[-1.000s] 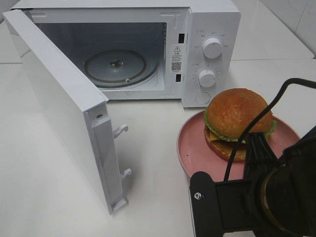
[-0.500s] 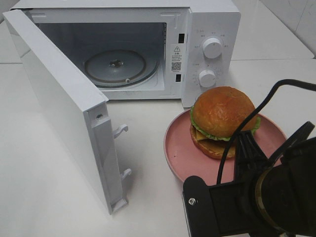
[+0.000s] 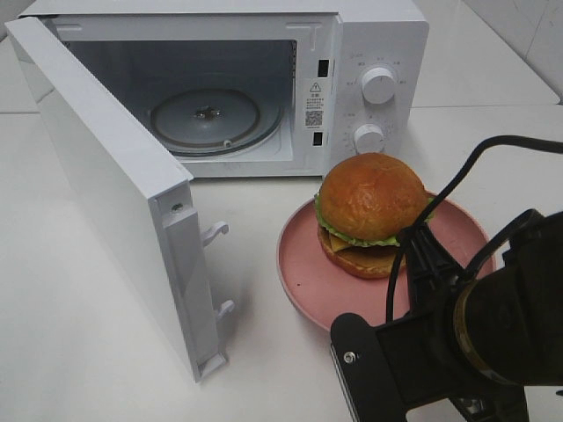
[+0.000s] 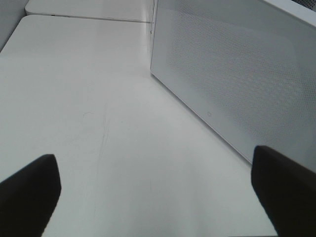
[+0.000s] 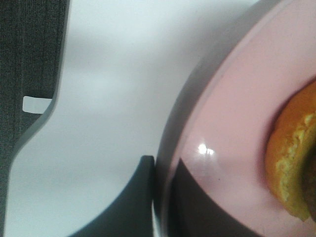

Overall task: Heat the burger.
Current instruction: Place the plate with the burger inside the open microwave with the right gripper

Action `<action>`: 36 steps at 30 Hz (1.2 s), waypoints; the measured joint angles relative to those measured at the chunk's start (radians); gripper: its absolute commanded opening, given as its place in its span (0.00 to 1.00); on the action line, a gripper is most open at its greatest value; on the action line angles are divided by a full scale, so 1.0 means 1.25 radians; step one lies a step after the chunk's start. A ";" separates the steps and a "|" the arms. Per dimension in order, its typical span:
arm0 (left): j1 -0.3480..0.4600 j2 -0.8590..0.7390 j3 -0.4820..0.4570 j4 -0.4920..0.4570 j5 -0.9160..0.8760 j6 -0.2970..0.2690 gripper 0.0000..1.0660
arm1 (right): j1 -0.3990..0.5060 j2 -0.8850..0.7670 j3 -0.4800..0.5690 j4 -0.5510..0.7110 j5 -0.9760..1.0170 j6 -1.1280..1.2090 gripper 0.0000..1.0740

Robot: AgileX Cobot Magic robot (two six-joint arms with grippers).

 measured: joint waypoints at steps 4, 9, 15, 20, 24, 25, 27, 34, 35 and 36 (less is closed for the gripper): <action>0.000 0.000 0.000 0.000 0.000 0.000 0.93 | -0.023 0.000 0.000 0.000 -0.032 -0.038 0.00; 0.000 0.000 0.000 0.000 0.000 0.000 0.93 | -0.064 0.000 0.000 -0.003 -0.069 -0.098 0.00; 0.000 0.000 0.000 0.000 0.000 0.000 0.93 | -0.123 0.000 0.001 -0.003 -0.092 -0.198 0.00; 0.000 0.000 0.000 0.000 0.000 0.000 0.93 | -0.166 0.000 0.001 -0.001 -0.134 -0.258 0.00; 0.000 0.000 0.000 0.000 0.000 0.000 0.93 | -0.210 0.000 0.002 0.022 -0.174 -0.321 0.00; 0.000 0.000 0.000 0.000 0.000 0.000 0.93 | -0.210 0.000 0.002 0.022 -0.174 -0.321 0.00; 0.000 0.000 0.000 0.000 0.000 0.000 0.93 | -0.226 0.000 0.002 0.038 -0.183 -0.354 0.00; 0.000 0.000 0.000 0.000 0.000 0.000 0.93 | -0.297 0.000 0.000 0.145 -0.210 -0.532 0.00; 0.000 0.000 0.000 0.000 0.000 0.000 0.93 | -0.297 0.000 0.000 0.145 -0.210 -0.532 0.00; 0.000 0.000 0.000 0.000 0.000 0.000 0.93 | -0.313 0.001 -0.006 0.176 -0.210 -0.580 0.00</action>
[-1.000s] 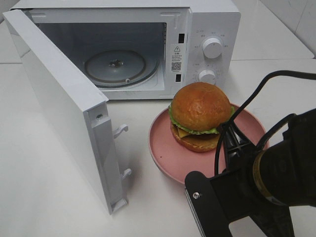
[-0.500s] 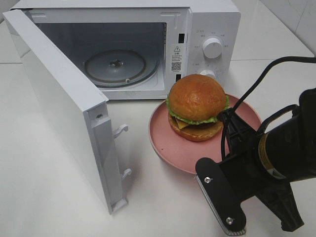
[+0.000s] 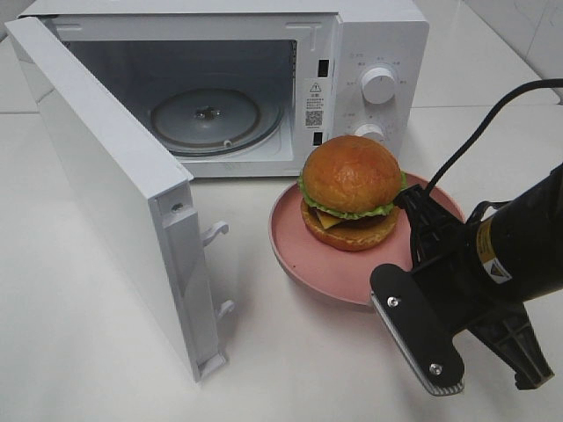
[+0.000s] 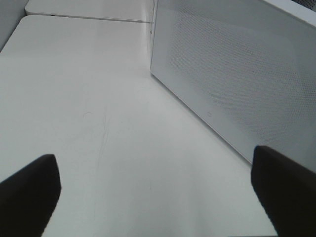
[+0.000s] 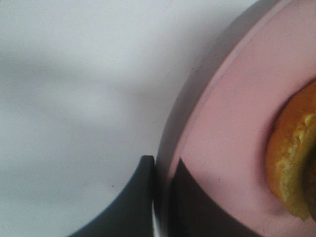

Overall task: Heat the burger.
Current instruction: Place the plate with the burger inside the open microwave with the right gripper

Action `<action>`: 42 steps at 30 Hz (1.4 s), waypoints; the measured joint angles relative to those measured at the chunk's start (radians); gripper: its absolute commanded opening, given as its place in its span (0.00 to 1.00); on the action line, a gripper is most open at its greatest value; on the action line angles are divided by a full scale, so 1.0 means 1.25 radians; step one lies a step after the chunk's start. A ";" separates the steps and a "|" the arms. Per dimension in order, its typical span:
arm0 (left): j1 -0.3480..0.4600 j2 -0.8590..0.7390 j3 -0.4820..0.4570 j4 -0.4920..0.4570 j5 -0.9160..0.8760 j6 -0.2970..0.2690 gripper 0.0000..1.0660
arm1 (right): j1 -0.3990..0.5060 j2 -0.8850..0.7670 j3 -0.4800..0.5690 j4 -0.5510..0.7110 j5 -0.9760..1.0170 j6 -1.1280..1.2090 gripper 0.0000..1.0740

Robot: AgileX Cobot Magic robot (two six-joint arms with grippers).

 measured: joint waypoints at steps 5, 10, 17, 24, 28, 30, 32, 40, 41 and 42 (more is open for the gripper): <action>0.000 0.000 0.000 0.000 0.000 0.000 0.93 | -0.035 0.000 -0.020 0.050 -0.001 -0.099 0.00; 0.000 0.000 0.000 0.000 0.000 0.000 0.93 | -0.066 0.000 -0.028 0.082 -0.001 -0.192 0.00; 0.000 0.000 0.000 0.000 0.000 0.000 0.93 | -0.095 0.000 -0.028 0.157 0.000 -0.311 0.00; 0.000 0.000 0.000 0.000 0.000 0.000 0.93 | -0.115 0.000 -0.028 0.222 0.000 -0.410 0.00; 0.000 0.000 0.000 0.000 0.000 0.000 0.93 | -0.115 0.000 -0.028 0.225 -0.017 -0.418 0.00; 0.000 0.000 0.000 0.000 0.000 0.000 0.93 | -0.115 0.000 -0.028 0.222 -0.021 -0.418 0.00; 0.000 0.000 0.000 0.000 0.000 0.000 0.93 | -0.115 0.000 -0.028 0.218 -0.022 -0.418 0.00; 0.000 0.000 0.000 0.000 0.000 0.000 0.93 | -0.115 0.001 -0.045 0.212 -0.020 -0.417 0.00; 0.000 0.000 0.000 0.000 0.000 0.000 0.93 | -0.115 0.001 -0.062 0.212 -0.022 -0.415 0.00; 0.000 0.000 0.000 0.000 0.000 0.000 0.93 | -0.115 0.001 -0.062 0.212 -0.022 -0.415 0.00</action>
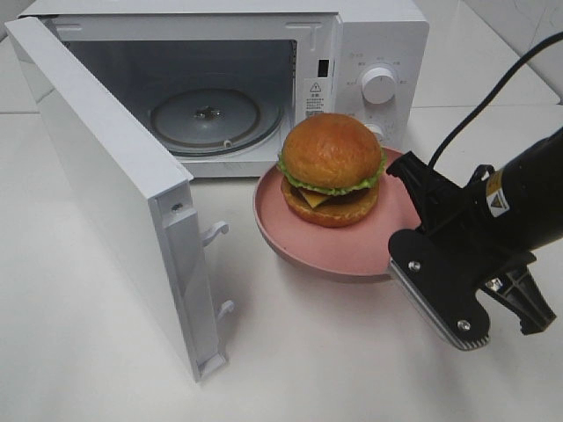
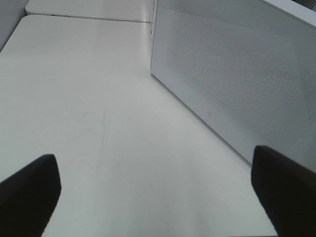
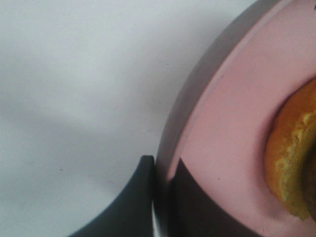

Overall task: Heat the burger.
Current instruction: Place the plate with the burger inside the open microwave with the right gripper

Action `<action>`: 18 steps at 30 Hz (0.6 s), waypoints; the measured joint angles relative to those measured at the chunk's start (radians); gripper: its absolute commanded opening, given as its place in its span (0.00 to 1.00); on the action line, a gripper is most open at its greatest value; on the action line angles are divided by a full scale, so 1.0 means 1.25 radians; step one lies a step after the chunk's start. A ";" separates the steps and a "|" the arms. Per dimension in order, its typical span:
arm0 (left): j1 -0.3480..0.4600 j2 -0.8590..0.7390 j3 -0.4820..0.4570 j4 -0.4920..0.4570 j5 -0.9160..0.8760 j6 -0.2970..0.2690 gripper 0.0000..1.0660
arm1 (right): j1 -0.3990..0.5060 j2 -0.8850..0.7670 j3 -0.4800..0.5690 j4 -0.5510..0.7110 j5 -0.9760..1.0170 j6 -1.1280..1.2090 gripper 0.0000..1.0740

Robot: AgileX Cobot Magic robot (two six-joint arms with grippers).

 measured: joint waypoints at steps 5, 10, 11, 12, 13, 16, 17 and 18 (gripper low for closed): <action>0.000 0.000 0.000 0.000 0.000 0.000 0.93 | 0.029 0.002 -0.028 -0.001 -0.005 0.014 0.00; 0.000 0.000 0.000 0.000 0.000 0.000 0.93 | 0.050 0.002 -0.028 0.000 -0.018 0.015 0.00; 0.000 0.000 0.000 0.000 0.000 0.000 0.93 | 0.050 0.002 -0.028 0.000 -0.018 0.015 0.00; 0.000 0.000 0.000 0.000 0.000 0.000 0.93 | 0.050 0.004 -0.030 0.000 -0.021 0.015 0.00; 0.000 0.000 0.000 0.000 0.000 0.000 0.93 | 0.050 0.004 -0.030 0.000 -0.021 0.015 0.00; 0.000 0.000 0.000 0.000 0.000 0.000 0.93 | 0.050 0.015 -0.039 0.000 -0.022 0.024 0.00; 0.000 0.000 0.000 0.000 0.000 0.000 0.93 | 0.050 0.030 -0.048 0.000 -0.022 0.032 0.00; 0.000 0.000 0.000 0.000 0.000 0.000 0.93 | 0.050 0.036 -0.054 0.000 -0.022 0.035 0.00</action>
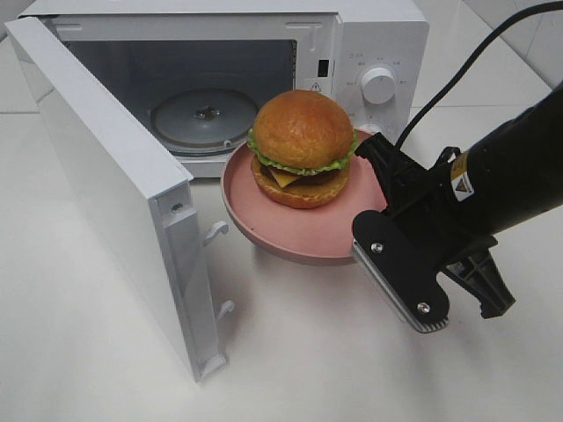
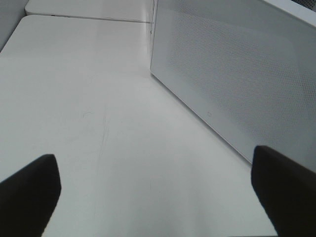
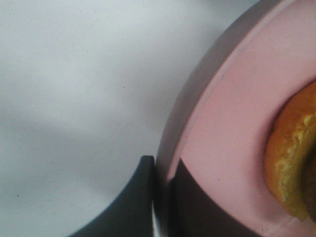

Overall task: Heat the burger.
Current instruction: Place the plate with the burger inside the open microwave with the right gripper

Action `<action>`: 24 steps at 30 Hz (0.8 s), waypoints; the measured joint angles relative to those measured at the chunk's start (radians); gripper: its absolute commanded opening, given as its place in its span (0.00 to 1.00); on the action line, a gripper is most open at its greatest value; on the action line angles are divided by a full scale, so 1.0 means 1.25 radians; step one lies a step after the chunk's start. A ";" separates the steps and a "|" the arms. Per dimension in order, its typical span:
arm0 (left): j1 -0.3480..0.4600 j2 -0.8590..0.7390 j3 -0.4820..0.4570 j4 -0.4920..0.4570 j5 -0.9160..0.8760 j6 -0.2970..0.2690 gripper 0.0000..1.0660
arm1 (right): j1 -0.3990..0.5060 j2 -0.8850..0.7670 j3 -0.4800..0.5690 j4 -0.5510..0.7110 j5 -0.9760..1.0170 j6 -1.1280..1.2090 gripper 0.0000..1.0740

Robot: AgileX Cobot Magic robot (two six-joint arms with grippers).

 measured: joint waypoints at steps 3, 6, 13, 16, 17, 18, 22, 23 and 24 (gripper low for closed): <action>0.000 0.000 0.000 0.000 0.000 0.000 0.93 | 0.000 0.014 -0.010 0.000 0.003 0.004 0.00; 0.000 0.000 0.000 0.000 0.000 0.000 0.93 | 0.000 0.042 -0.038 0.000 0.003 0.005 0.00; 0.000 0.000 0.000 0.000 0.000 0.000 0.93 | 0.000 0.084 -0.070 0.000 0.003 0.005 0.00; 0.000 0.000 0.000 0.000 0.000 0.000 0.93 | 0.002 0.110 -0.096 0.000 0.004 0.005 0.00; 0.000 0.000 0.000 0.000 0.000 0.000 0.93 | 0.005 0.118 -0.103 0.001 0.005 0.006 0.00; 0.000 0.000 0.000 0.000 0.000 0.000 0.93 | 0.006 0.130 -0.117 0.001 0.006 0.007 0.00; 0.000 0.000 0.000 0.000 0.000 0.000 0.93 | 0.007 0.150 -0.141 0.001 0.022 0.007 0.00; 0.000 0.000 0.000 0.000 0.000 0.000 0.93 | 0.007 0.163 -0.158 0.002 0.029 0.007 0.00; 0.000 0.000 0.000 0.000 0.000 0.000 0.93 | 0.007 0.163 -0.158 0.002 0.029 0.007 0.00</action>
